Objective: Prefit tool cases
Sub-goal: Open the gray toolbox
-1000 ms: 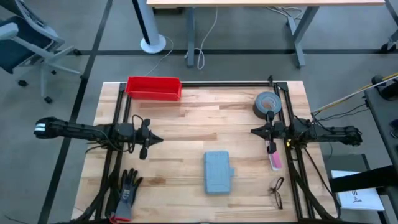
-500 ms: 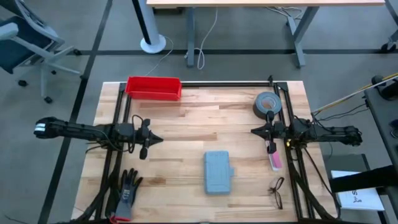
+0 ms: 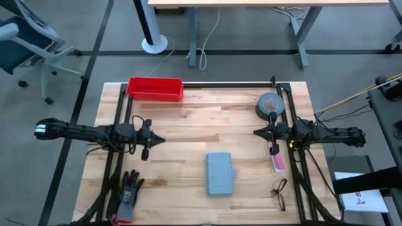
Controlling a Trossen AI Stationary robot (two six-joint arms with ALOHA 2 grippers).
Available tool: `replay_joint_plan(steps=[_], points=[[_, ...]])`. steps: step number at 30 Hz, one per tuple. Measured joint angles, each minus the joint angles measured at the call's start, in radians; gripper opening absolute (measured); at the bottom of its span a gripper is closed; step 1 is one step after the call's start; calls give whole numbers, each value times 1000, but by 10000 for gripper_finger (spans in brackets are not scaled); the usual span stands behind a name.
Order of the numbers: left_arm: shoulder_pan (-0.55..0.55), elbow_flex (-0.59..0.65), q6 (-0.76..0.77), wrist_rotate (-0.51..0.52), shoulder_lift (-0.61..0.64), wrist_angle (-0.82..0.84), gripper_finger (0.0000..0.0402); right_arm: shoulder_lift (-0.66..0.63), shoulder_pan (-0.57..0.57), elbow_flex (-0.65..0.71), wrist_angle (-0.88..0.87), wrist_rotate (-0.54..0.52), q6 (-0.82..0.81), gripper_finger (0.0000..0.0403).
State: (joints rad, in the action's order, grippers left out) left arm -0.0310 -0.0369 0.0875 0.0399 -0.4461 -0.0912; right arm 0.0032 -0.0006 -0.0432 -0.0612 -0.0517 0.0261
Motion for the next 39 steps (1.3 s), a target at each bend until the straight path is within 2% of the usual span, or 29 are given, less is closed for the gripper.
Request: replay_joint_plan(steps=[8,16,20,28,39], points=[[0,0,0,2,0,-68,23,0,0,0,0,0,0,0],[0,0,32,5,0,-282,23,0,0,3,71,-1,0,0],[0,0,63,5,0,-324,23,0,0,3,71,-1,-24,0],[0,-80,77,5,-32,-270,23,0,0,3,71,-1,-108,0],[0,-318,79,5,-184,-47,23,0,0,1,82,0,-212,0]])
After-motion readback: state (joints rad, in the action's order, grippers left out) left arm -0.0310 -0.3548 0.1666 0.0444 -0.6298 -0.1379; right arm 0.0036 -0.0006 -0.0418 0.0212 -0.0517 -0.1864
